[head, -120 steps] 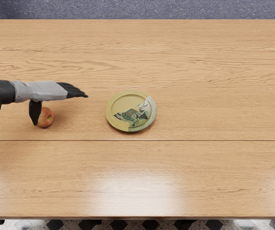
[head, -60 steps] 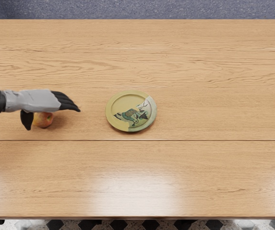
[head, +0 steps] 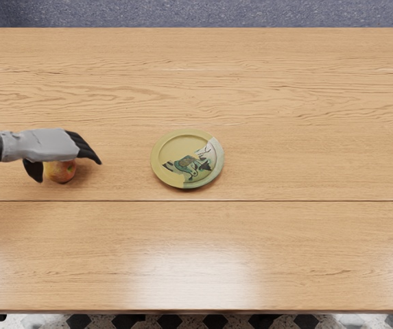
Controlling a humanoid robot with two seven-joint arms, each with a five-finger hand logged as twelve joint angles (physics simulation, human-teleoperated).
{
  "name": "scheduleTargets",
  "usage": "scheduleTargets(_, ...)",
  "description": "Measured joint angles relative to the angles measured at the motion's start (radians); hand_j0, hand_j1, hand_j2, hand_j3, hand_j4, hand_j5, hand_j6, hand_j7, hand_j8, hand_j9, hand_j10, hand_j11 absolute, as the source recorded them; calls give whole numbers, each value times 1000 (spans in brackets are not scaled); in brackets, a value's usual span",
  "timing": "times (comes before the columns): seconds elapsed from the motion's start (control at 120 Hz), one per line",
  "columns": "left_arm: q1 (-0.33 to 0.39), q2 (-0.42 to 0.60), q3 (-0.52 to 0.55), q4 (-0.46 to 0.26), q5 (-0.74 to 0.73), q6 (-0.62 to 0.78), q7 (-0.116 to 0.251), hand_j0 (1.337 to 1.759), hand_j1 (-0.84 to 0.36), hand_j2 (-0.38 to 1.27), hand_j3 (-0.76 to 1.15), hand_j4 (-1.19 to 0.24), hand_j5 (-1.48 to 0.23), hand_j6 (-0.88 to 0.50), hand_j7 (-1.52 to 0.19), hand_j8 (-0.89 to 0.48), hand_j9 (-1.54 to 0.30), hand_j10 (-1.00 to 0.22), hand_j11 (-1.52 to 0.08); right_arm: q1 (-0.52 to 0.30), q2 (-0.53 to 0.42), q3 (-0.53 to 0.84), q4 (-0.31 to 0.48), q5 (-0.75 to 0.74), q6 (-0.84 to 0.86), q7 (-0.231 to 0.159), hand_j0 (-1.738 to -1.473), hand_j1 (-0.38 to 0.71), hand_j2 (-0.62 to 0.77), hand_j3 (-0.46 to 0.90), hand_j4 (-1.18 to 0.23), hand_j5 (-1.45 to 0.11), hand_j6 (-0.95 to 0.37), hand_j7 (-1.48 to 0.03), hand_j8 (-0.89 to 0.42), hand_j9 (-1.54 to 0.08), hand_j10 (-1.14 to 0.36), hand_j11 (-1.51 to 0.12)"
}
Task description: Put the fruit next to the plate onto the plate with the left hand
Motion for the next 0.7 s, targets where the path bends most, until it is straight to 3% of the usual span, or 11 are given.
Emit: scheduleTargets(0.7,52,-9,0,72,0,48,0,1658,-131,84,0,-405,-524,-406,-523,-405,-523,-404,-523,0,0,0,0,0,0,0,-1658,-349,0,0,0,0,-1,0,0,0,0,0)
